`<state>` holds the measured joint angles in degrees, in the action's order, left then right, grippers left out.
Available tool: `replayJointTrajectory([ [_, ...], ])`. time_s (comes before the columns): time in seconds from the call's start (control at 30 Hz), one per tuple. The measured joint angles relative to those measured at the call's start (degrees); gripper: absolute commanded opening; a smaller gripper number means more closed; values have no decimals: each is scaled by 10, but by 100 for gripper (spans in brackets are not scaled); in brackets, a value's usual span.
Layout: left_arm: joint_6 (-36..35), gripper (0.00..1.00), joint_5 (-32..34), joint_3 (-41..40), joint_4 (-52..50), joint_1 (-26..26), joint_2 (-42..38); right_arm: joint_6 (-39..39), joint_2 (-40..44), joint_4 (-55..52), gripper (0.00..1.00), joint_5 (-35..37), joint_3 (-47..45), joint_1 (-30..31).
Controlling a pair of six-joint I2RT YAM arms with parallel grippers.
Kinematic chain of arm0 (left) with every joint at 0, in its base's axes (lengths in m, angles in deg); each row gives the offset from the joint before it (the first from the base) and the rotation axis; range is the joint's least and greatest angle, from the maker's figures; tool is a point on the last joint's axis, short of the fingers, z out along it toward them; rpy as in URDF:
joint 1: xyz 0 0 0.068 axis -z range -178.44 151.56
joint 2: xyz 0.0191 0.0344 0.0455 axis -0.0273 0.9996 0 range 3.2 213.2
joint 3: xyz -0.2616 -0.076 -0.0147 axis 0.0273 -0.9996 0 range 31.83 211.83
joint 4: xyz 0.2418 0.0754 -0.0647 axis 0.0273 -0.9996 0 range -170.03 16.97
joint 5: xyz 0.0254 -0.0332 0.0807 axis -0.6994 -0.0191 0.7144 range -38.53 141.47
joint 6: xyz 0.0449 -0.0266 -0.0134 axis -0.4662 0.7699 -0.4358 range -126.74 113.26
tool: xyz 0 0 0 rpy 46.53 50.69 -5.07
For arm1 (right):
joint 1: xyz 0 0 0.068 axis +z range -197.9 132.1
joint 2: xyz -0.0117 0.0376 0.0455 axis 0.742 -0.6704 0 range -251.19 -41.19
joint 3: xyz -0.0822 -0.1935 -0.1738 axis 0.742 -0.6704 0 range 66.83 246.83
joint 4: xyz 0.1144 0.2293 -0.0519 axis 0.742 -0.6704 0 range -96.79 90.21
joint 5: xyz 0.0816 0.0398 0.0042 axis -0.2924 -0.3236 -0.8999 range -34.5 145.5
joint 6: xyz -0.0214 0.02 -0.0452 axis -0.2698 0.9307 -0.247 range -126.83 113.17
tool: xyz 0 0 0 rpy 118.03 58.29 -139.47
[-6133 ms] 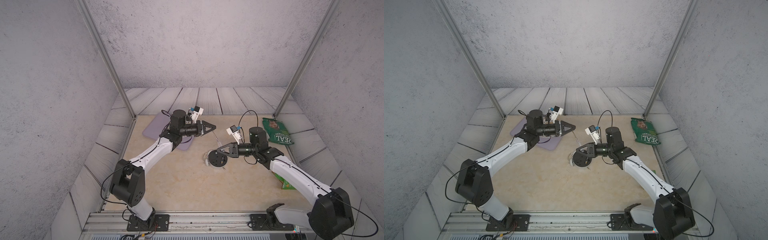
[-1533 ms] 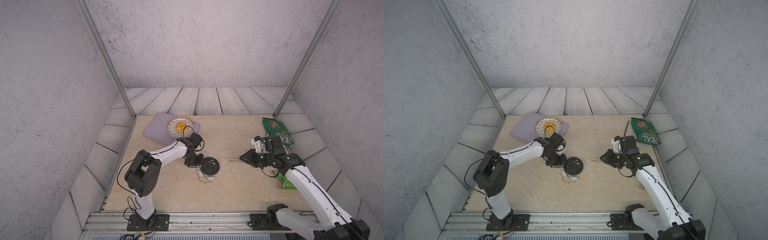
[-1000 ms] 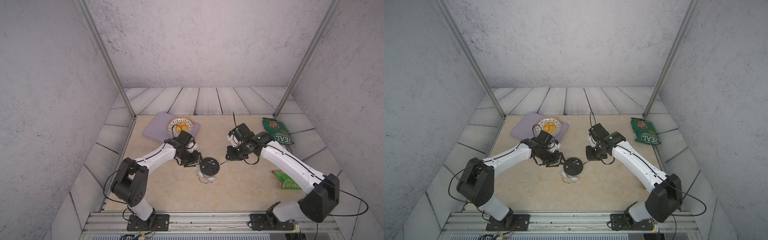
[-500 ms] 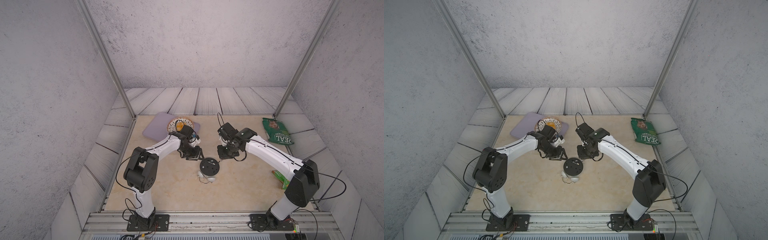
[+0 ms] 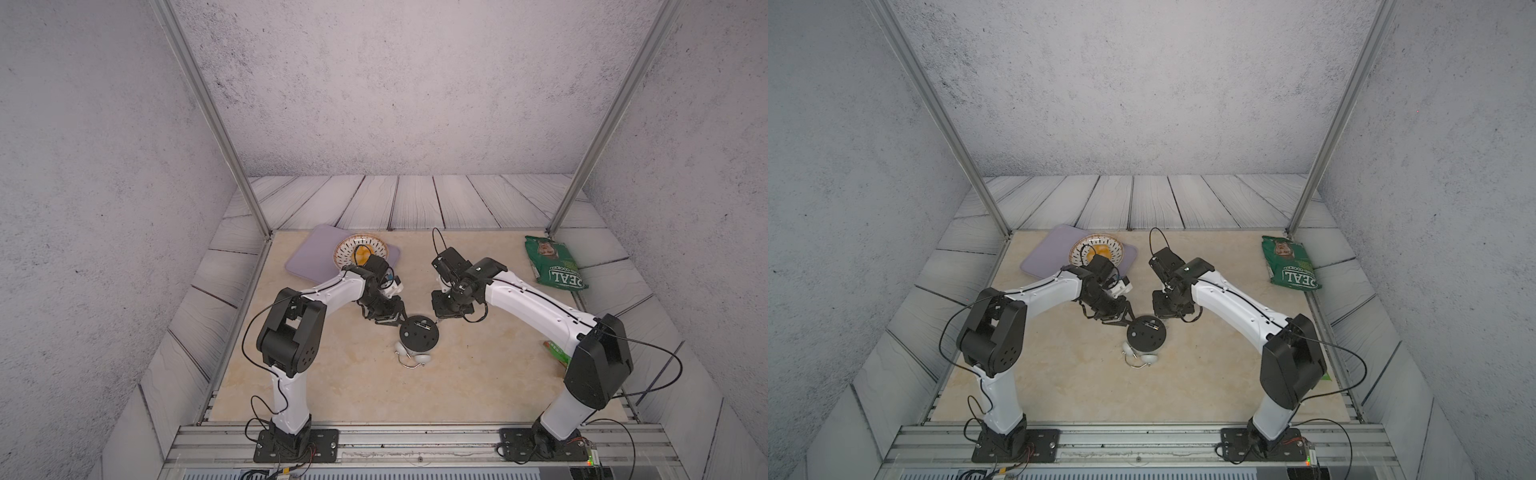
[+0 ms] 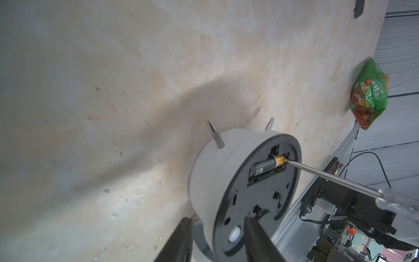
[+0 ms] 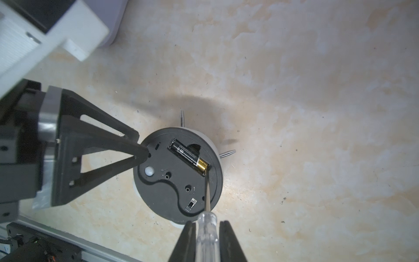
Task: Remove the battery from the alarm
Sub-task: Release the battery from the alarm.
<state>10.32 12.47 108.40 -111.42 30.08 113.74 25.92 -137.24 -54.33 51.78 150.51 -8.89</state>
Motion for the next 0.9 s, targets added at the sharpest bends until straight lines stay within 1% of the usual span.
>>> replayJointTrajectory([
  [0.1,1,34,-7,0,0,0,3,3,0,2,0,-1,-2,0],
  [0.2,3,27,-14,0,1,2,5,3,7,18,0,-10,-15,-1],
  [0.27,5,22,-14,0,1,3,9,3,27,48,0,-19,-45,-4],
  [0.4,2,19,-12,2,-5,3,14,14,84,137,0,-38,-135,-17],
  [0.53,-3,19,-2,4,-17,4,14,43,151,291,0,-69,-265,-42],
  [0.63,-6,19,9,6,-26,4,12,74,178,453,0,-116,-360,-81],
  [0.7,-8,19,17,8,-33,4,11,94,170,578,0,-156,-410,-112],
  [0.73,-9,19,20,8,-34,5,10,99,162,623,0,-172,-423,-122],
  [0.9,-13,19,49,9,-66,6,1,121,112,804,0,-251,-469,-149],
])
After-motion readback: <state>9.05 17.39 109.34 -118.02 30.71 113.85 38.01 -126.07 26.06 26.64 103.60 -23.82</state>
